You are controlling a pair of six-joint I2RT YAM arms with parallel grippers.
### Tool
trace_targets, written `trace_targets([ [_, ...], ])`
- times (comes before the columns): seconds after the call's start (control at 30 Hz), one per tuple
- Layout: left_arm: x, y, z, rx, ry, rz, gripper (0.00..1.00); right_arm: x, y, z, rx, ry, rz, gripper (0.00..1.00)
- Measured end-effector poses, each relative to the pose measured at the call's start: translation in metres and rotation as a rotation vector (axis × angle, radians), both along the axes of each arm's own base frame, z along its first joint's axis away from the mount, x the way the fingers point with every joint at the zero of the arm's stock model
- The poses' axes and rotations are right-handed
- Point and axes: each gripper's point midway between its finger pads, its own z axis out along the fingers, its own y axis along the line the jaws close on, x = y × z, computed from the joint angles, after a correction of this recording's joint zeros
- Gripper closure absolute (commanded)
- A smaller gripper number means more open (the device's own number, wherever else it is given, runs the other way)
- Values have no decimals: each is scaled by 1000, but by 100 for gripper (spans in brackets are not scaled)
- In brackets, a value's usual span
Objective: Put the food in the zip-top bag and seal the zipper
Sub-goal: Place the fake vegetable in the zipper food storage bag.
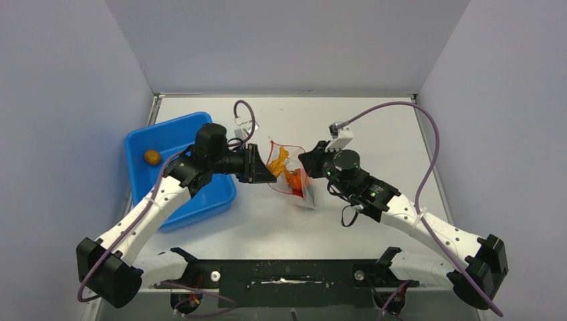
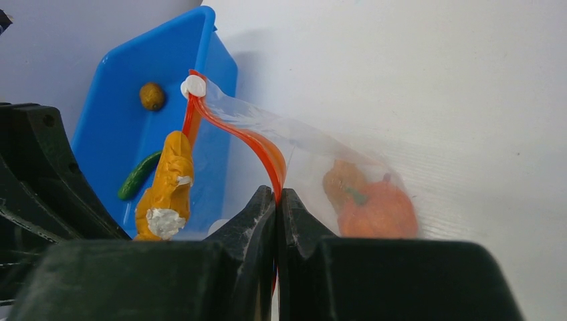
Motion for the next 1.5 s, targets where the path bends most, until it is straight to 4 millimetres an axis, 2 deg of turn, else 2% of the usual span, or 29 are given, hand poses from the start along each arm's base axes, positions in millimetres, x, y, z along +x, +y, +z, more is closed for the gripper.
trace_targets([
  [0.17, 1, 0, -4, 9, 4, 6, 89, -1, 2, 1, 5, -4, 4, 100],
  [0.27, 3, -1, -8, 18, 13, 9, 85, -1, 2, 2, 6, -5, 5, 100],
  [0.37, 4, -2, -11, 24, 20, 10, 75, -1, 2, 2, 6, -5, 5, 100],
  [0.47, 4, -3, -12, 28, 22, 7, 57, -1, 2, 2, 7, -6, 5, 100],
  [0.53, 4, -3, -13, 29, 22, 7, 50, -1, 2, 2, 8, -7, 5, 100],
  [1.0, 8, -2, -13, 35, 12, 23, 47, -1, 2, 3, 10, -9, 5, 100],
  [1.27, 15, 0, -1, 20, -49, 67, 47, 0, 2, 3, 9, -8, 1, 100],
  [1.5, 32, 11, 3, 55, -115, 183, 40, -2, -13, 0, -24, 3, -47, 100],
])
